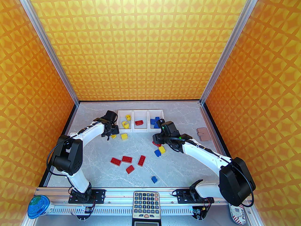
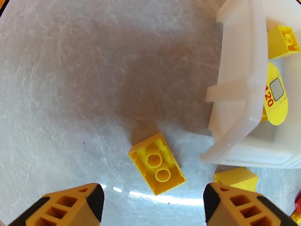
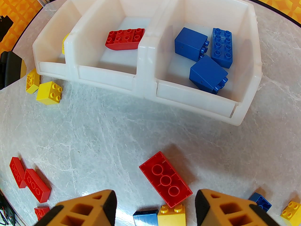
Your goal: Sort the legos into containers by color
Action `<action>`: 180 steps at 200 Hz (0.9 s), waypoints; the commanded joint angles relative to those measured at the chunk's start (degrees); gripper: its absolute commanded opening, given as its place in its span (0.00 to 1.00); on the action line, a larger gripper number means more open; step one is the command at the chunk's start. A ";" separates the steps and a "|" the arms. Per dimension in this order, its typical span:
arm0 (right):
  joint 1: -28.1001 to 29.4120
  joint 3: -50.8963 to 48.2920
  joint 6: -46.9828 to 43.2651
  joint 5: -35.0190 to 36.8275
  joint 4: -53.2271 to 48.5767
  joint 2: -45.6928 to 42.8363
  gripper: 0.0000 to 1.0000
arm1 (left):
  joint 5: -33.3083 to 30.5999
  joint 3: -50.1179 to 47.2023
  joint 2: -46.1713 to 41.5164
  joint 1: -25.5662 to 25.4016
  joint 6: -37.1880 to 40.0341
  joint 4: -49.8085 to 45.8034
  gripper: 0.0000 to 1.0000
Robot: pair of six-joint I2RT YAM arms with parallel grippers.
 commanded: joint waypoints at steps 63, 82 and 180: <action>0.38 -0.14 -0.69 0.33 0.41 -1.20 0.60 | 1.89 -0.45 3.84 1.21 0.71 1.47 0.67; 0.38 -0.17 -0.72 0.14 0.41 -1.21 0.60 | 1.98 -0.54 4.45 1.28 0.79 1.73 0.67; 0.43 -0.21 -0.84 0.52 0.11 -1.46 0.60 | 2.06 0.19 6.50 1.94 2.28 1.26 0.58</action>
